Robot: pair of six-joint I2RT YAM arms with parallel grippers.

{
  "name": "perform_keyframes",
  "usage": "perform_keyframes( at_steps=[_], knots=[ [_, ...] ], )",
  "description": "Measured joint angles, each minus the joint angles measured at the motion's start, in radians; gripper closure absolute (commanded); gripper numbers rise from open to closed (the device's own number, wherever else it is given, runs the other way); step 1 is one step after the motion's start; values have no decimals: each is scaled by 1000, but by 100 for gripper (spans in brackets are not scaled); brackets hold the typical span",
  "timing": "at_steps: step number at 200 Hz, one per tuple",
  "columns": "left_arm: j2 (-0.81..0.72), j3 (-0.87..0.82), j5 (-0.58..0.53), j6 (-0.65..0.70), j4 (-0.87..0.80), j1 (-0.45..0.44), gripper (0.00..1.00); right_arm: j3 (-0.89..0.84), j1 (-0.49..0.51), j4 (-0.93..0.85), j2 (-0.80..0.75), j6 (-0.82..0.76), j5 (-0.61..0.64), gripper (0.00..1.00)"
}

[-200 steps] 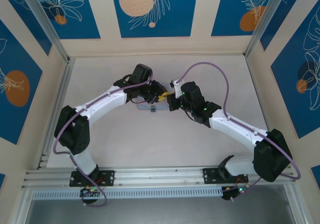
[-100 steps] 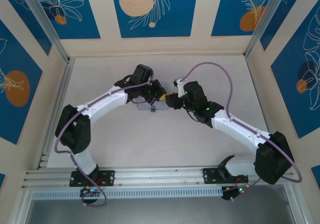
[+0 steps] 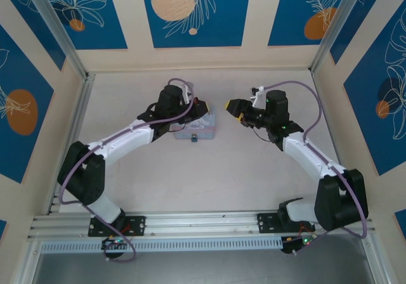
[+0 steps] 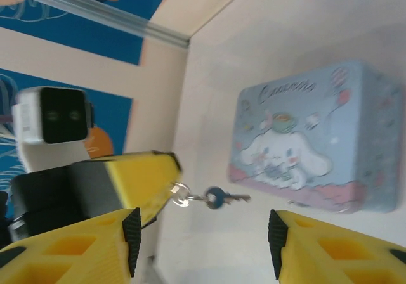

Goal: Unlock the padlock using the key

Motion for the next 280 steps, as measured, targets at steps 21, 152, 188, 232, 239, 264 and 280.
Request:
perform_keyframes(
  at_steps=[21,152,188,232,239,264,280],
  knots=[
    [-30,-46,-17,25,128,0,100,-8,1,119,48,116,-55,47],
    [-2,-158,-107,-119,534,0,100,-9,33,711,295,507,-105,54],
    [6,-158,-111,-139,564,-2,100,9,46,785,341,562,-105,55],
    [21,-171,-122,-155,584,-3,100,34,60,846,343,592,-103,58],
    [21,-174,-124,-158,584,-3,100,36,60,852,343,595,-103,59],
    [25,-174,-127,-164,585,-6,100,37,68,867,348,599,-105,61],
    [27,-174,-129,-165,585,-6,100,37,74,869,353,599,-105,63]
  ],
)
